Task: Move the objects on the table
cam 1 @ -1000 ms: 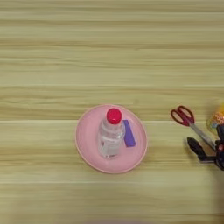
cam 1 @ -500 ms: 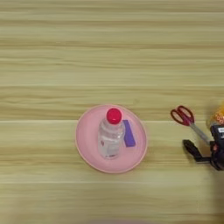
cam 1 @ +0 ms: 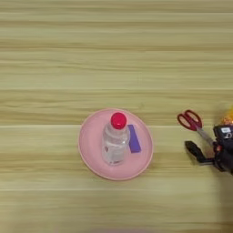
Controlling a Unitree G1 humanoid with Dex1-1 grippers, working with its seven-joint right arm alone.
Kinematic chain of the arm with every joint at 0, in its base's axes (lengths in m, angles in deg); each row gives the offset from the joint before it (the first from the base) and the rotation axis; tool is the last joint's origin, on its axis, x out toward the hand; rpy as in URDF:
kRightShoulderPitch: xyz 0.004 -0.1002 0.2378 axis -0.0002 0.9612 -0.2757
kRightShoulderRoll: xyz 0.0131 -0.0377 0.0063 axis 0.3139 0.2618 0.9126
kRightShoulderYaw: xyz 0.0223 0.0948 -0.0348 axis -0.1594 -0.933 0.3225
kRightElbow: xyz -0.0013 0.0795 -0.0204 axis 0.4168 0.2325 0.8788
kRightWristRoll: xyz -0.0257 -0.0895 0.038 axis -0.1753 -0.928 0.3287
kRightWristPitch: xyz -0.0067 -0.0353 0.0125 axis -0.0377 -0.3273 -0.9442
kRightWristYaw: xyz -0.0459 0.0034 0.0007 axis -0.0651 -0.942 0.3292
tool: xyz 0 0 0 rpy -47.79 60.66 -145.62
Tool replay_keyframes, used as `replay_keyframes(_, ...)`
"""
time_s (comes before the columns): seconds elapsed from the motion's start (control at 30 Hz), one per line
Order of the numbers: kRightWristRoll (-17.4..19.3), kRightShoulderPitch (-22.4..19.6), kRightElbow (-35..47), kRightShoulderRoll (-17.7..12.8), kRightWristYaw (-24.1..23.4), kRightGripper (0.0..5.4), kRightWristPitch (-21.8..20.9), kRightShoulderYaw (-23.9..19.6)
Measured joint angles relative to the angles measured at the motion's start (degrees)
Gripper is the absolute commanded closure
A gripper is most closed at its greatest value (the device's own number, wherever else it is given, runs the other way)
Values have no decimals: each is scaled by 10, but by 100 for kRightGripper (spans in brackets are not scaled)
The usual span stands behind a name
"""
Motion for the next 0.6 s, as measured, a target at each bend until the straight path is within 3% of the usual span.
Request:
replay_keyframes(0.27, 0, -6, 2, 1, 3, 4, 2, 18)
replay_keyframes(0.6, 1, 14, 47, 7, 13, 4, 21, 38)
